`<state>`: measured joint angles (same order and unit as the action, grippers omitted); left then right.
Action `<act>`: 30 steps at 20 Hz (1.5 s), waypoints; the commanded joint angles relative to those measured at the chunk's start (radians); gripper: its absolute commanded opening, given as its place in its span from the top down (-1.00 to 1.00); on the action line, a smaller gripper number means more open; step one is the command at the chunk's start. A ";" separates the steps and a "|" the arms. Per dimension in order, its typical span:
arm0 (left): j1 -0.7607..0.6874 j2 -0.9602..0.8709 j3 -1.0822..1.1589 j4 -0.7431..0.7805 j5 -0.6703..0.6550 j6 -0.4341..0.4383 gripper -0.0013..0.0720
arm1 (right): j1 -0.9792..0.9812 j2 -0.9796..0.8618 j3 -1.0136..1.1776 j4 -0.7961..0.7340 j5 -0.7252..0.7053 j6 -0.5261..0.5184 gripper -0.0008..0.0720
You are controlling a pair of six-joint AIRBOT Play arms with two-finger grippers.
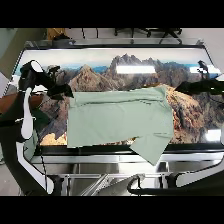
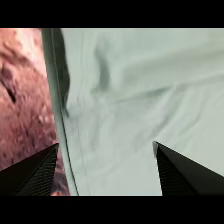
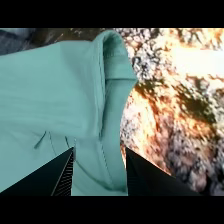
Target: Fold the shirts.
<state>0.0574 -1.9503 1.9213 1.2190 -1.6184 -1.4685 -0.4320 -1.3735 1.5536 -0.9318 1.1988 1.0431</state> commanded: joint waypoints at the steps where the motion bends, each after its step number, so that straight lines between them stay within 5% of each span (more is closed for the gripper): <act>1: 0.030 0.158 -0.249 0.004 -0.087 -0.009 -0.82 | -0.087 0.151 -0.116 -0.042 0.126 0.098 0.01; 7: 0.091 0.512 -1.009 -0.017 0.154 0.076 -0.82 | -0.258 0.437 -0.535 -0.084 0.141 0.196 -0.02; 13: 0.147 0.517 -1.219 -0.278 0.385 0.227 -0.82 | -0.277 0.534 -0.779 -0.104 0.102 0.249 -0.03; 15: 0.147 0.473 -1.239 -0.426 0.386 0.310 -0.82 | -0.277 0.534 -0.846 -0.105 0.111 0.247 -0.48; 16: 0.146 0.452 -1.243 -0.500 0.365 0.360 -0.69 | -0.277 0.534 -0.877 -0.105 0.112 0.236 -0.49; 18: 0.147 0.421 -1.224 -0.569 0.310 0.425 0.82 | -0.277 0.533 -0.936 -0.105 0.109 0.217 -0.49; 19: 0.147 0.416 -1.206 -0.563 0.289 0.425 0.93 | -0.277 0.532 -0.964 -0.106 0.103 0.208 -0.49; 30: 0.146 0.451 -1.131 -0.556 0.280 0.424 0.93 | -0.179 0.364 -1.076 0.060 -0.013 0.064 -0.14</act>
<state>0.2035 -1.5009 0.7841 0.6685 -1.3327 -1.0489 -0.6464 -0.9340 0.4889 -0.8902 1.2491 1.1515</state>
